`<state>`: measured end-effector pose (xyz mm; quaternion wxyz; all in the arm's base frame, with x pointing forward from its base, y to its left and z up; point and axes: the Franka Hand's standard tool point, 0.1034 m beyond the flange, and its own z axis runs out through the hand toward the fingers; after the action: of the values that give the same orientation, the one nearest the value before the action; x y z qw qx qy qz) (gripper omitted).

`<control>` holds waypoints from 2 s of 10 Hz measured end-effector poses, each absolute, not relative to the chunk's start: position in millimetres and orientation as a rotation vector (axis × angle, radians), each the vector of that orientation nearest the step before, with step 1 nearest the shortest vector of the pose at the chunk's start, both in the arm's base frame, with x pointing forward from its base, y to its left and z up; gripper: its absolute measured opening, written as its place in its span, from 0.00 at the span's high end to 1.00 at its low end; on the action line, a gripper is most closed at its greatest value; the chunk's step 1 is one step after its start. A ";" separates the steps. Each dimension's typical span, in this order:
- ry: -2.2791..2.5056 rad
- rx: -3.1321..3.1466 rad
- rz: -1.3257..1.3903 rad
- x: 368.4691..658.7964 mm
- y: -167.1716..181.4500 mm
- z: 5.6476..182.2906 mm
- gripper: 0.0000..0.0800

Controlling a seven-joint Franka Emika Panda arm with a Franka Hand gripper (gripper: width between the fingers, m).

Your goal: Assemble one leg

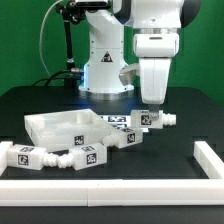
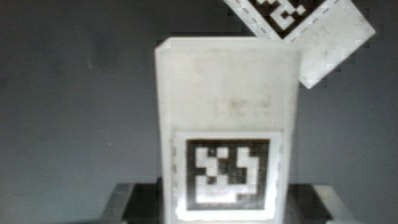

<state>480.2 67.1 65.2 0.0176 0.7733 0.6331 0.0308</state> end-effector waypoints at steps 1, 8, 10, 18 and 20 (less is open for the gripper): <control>2.052 2.313 0.117 480.5 72.8 65.0 0.65; 2.401 1.962 0.080 464.9 98.4 59.6 0.65; 2.502 1.796 0.122 462.8 102.0 58.1 0.65; 2.724 1.416 0.075 449.8 109.6 52.7 0.64; 2.860 1.120 0.044 439.8 114.3 44.4 0.64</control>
Offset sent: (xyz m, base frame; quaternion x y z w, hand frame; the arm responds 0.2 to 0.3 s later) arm -0.0275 0.0395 -0.0047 0.0692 0.0382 -0.2775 0.9575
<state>439.8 114.3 44.4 0.0346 0.3644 0.9305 0.0144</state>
